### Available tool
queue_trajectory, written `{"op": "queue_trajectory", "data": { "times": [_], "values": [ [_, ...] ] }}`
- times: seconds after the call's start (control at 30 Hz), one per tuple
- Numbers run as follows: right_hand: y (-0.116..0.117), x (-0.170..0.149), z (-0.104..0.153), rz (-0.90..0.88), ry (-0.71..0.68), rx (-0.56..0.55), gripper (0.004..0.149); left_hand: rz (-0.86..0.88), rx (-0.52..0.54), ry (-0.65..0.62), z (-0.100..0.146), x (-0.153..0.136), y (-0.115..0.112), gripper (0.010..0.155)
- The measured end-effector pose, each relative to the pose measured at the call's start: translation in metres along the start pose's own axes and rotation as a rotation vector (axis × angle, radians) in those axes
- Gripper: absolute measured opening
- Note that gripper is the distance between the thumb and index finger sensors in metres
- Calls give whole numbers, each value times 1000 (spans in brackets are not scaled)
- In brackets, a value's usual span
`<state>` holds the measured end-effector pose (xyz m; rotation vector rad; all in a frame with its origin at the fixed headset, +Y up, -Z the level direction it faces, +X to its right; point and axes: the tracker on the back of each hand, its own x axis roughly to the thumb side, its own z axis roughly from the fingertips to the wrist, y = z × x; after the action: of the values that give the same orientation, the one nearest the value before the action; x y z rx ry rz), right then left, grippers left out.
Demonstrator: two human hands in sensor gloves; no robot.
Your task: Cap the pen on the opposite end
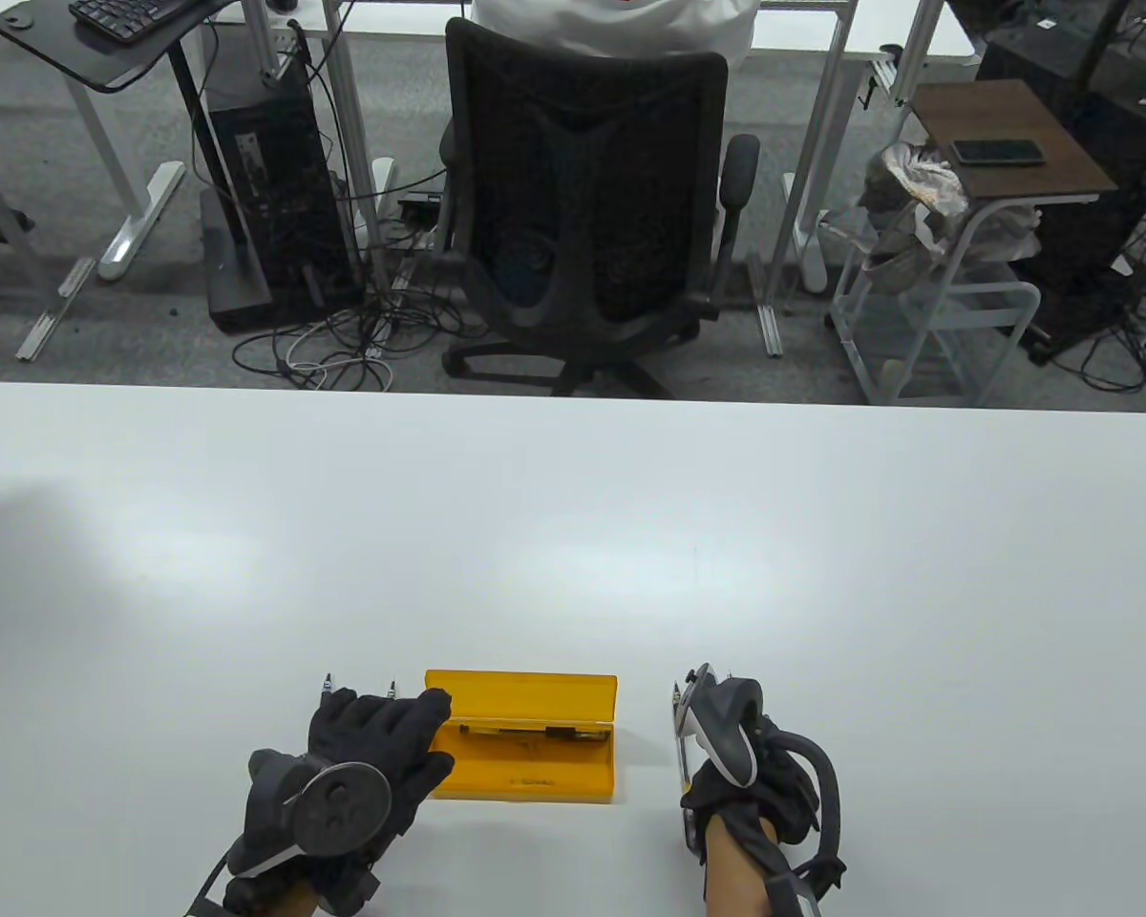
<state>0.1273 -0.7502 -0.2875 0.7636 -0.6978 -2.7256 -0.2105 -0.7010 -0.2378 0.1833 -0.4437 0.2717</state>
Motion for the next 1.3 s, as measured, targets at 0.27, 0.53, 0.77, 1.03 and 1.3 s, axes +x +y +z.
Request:
{"op": "queue_trajectory", "data": {
  "times": [0.27,0.53,0.77,1.03,1.3],
  "values": [
    [-11,1,7,-73,-8,-92,75,-40,-31,106,-2,-4,-3,64],
    [-34,16,36,-228,-182,-261,65,-167,-136,104,-15,-1,-26,67],
    [-40,30,54,-239,-292,-368,58,-348,-206,55,-26,9,-52,64],
    [-42,53,69,-234,-438,-339,47,-424,-278,76,-26,4,-65,71],
    [-28,89,76,-102,-632,-475,48,-353,-344,110,-25,0,-68,71]
  ]
}}
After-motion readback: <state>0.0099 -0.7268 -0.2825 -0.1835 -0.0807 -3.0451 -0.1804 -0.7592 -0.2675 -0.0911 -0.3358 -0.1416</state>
